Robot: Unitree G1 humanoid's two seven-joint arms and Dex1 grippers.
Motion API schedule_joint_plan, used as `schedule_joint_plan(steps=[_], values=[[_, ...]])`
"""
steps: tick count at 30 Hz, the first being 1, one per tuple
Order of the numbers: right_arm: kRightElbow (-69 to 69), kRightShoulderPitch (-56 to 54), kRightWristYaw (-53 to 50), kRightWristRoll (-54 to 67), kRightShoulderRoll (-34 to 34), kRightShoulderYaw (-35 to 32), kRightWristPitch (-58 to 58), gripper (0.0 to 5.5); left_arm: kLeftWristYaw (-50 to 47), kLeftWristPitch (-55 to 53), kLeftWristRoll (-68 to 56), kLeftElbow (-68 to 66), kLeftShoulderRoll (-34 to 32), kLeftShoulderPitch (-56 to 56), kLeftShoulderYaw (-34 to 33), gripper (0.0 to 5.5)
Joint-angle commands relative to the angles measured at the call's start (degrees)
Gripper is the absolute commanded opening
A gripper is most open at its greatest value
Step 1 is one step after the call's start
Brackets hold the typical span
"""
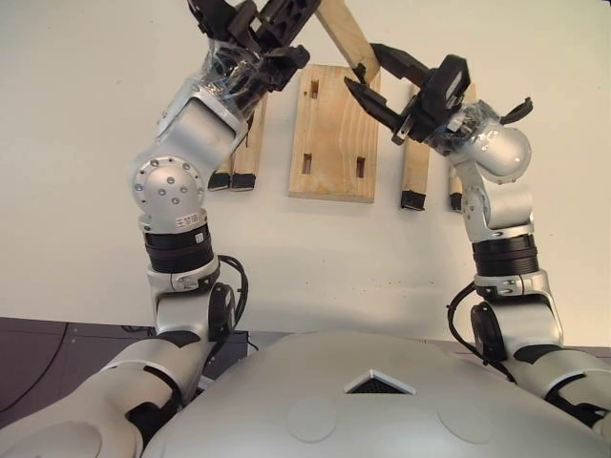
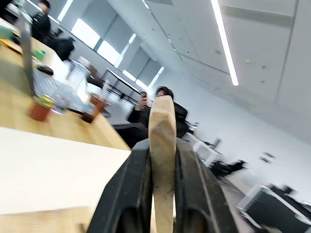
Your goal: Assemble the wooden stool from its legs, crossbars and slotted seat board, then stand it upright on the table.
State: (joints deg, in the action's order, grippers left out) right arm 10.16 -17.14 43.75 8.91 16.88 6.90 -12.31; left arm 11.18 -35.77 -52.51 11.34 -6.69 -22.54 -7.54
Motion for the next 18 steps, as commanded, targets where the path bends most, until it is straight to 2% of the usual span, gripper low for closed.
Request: schedule_joint_plan(steps=[1,4,8,13,18], values=[[5.0,-0.2,-4.3,-4.1,2.0,-1.5,-1.3,2.77,0.3,8.1,10.3,-2.7,-3.7,3.9,-2.4,0.36],[6.7,-0.1,-7.5,-5.0,2.1,-2.8,-1.6,2.77,0.0,17.3,19.7,-5.2,-6.6,8.5,-5.2,0.36],[7.4,0.3,-9.2,-5.4,2.1,-3.0,-2.0,2.77,0.1,27.0,27.1,-11.9,-6.9,11.1,-7.0,0.36],[8.3,-0.6,-9.6,-5.3,2.0,-2.4,-2.0,2.77,2.5,33.7,29.1,-22.6,-4.6,10.0,-7.3,0.36],[8.7,-0.7,-9.4,-5.2,2.5,-2.4,-1.9,2.77,3.4,36.0,29.0,-26.2,-3.1,9.4,-7.8,0.36]])
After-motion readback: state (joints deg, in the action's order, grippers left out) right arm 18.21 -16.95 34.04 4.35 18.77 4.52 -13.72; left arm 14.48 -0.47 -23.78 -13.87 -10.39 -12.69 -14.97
